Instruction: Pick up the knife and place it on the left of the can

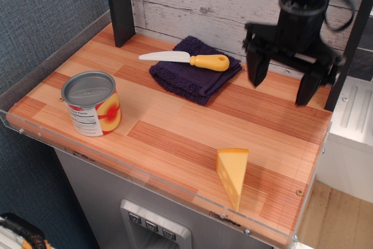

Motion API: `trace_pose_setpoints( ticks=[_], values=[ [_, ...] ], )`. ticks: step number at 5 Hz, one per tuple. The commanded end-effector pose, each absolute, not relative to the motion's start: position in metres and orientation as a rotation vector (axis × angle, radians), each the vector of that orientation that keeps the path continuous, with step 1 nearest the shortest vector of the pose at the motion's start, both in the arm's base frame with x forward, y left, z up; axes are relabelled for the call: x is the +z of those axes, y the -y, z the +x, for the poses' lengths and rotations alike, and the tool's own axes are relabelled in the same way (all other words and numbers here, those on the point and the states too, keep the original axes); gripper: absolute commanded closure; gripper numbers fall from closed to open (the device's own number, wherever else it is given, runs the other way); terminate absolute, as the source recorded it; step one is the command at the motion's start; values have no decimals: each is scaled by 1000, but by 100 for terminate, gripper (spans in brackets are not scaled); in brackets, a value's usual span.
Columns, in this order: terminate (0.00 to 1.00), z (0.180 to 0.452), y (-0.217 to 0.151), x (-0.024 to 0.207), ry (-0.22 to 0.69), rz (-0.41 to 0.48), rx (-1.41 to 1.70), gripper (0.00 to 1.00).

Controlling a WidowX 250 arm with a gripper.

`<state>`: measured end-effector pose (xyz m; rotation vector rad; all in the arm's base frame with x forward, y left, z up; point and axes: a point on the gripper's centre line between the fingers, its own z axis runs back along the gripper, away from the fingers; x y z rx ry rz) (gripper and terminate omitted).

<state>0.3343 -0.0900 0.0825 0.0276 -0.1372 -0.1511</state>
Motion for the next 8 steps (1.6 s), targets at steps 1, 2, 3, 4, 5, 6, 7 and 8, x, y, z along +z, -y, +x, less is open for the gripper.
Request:
trace_pose_setpoints(
  ticks=[1, 2, 3, 4, 5, 6, 7, 8],
  values=[
    [0, 353, 48, 81, 103, 4, -463, 0],
    [0, 362, 24, 88, 92, 126, -658, 0],
    [0, 374, 7, 93, 90, 171, -760, 0],
    [0, 386, -10, 94, 117, 222, -883, 0],
    [0, 397, -25, 89, 146, 159, -915, 0],
    [0, 404, -32, 84, 151, 122, -953, 0],
    [0, 403, -40, 78, 147, 120, -970, 0],
    [0, 404, -41, 70, 136, 129, -999, 0]
  ],
)
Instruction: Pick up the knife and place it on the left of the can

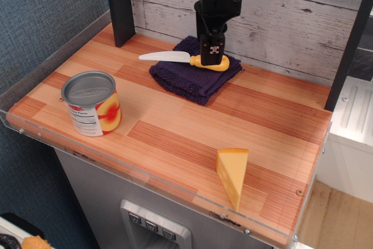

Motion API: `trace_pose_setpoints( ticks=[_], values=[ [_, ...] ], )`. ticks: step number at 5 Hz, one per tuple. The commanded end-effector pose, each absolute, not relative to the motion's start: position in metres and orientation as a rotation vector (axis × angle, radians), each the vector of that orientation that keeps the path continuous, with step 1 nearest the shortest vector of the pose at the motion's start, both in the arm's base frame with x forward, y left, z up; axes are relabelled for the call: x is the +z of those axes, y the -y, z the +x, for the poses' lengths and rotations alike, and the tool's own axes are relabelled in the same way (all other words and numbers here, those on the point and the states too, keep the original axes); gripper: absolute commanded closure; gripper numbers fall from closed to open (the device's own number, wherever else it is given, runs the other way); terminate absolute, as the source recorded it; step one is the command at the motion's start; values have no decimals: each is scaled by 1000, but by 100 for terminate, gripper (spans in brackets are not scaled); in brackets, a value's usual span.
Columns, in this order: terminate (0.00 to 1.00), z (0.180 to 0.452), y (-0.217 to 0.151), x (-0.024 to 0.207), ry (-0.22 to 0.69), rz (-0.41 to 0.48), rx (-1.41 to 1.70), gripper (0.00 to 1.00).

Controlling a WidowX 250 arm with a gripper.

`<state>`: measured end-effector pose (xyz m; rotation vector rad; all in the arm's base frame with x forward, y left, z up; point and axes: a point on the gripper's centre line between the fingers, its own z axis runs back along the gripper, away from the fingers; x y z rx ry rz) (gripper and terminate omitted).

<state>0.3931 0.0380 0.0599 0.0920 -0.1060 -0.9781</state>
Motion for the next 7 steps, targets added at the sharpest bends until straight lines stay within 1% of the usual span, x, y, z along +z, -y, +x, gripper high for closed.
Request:
trace_pose_setpoints(
  ticks=[1, 3, 4, 5, 6, 7],
  values=[
    [0, 404, -42, 65, 147, 134, -1008, 0],
    [0, 408, -41, 47, 135, 110, -1017, 0],
    [0, 409, -41, 44, 126, 112, -1019, 0],
    [0, 409, -41, 45, 134, 114, -1017, 100],
    [0, 409, -44, 49, 139, 122, -994, 100],
    [0, 410, -45, 58, 135, 148, -966, 100]
  ],
)
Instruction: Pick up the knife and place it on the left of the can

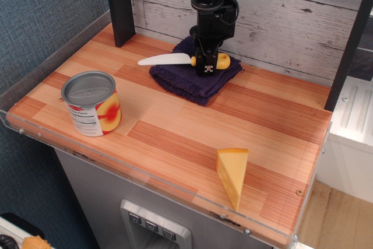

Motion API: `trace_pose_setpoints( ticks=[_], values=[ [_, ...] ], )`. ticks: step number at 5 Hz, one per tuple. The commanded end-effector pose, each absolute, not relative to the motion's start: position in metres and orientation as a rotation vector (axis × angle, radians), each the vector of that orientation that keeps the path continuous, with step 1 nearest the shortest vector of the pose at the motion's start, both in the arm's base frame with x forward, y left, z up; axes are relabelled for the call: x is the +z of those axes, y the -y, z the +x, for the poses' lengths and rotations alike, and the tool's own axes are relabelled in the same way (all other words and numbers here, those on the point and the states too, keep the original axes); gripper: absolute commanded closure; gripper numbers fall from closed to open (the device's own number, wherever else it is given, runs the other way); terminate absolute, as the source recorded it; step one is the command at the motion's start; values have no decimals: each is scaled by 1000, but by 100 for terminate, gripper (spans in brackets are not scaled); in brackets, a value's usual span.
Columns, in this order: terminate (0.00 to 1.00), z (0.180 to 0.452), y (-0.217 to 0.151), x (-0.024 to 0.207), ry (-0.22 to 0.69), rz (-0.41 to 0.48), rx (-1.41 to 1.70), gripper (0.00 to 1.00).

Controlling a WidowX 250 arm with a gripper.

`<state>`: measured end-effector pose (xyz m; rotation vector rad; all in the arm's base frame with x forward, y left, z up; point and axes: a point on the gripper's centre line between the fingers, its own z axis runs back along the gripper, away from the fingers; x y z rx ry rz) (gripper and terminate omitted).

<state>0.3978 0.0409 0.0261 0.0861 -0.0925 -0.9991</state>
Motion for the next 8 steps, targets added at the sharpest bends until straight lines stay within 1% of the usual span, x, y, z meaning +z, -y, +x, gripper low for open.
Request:
trace_pose_setpoints(
  ticks=[1, 2, 3, 4, 5, 6, 7, 8],
  values=[
    [0, 408, -50, 73, 142, 200, -923, 100],
    [0, 402, -60, 89, 153, 248, -855, 100],
    [0, 400, -70, 99, 181, 256, -811, 100],
    [0, 395, -84, 106, 188, 275, -654, 100],
    [0, 382, -107, 106, 219, 253, -395, 100],
    [0, 369, -122, 103, 233, 262, -231, 100],
    [0, 361, -135, 99, 234, 280, -172, 100],
    [0, 355, -146, 97, 235, 297, -186, 100]
  ],
)
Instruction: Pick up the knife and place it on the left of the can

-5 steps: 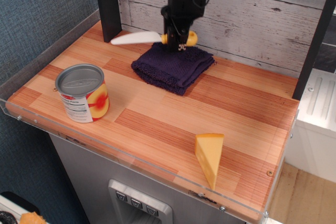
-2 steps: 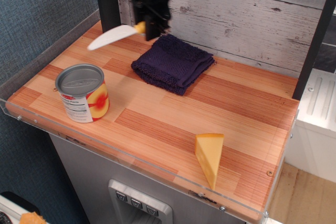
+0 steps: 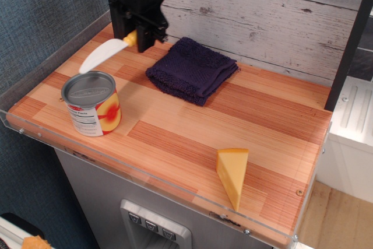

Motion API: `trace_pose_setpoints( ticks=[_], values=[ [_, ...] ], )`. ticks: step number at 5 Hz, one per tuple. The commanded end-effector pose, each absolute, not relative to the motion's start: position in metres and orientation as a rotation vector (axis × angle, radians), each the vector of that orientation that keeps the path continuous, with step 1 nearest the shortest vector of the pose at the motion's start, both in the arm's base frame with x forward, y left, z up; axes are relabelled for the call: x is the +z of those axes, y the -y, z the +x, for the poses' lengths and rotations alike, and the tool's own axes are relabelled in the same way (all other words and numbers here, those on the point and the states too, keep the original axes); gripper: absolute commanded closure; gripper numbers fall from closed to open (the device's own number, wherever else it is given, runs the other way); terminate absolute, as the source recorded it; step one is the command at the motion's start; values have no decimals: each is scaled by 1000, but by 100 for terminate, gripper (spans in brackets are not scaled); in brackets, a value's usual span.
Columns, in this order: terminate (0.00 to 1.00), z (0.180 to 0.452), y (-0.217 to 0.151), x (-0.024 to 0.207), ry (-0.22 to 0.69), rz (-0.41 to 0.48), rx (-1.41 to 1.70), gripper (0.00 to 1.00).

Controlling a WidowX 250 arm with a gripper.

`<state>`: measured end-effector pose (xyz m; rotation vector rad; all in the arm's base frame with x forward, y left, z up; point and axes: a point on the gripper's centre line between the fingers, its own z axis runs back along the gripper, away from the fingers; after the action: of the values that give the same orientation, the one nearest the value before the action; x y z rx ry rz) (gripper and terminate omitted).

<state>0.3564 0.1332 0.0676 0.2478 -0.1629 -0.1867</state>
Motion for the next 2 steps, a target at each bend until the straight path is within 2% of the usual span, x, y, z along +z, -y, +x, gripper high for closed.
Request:
trace_pose_setpoints(
  ticks=[1, 2],
  values=[
    [0, 355, -153, 96, 232, 298, -195, 100],
    [0, 353, -160, 95, 205, 296, -200, 100]
  ],
)
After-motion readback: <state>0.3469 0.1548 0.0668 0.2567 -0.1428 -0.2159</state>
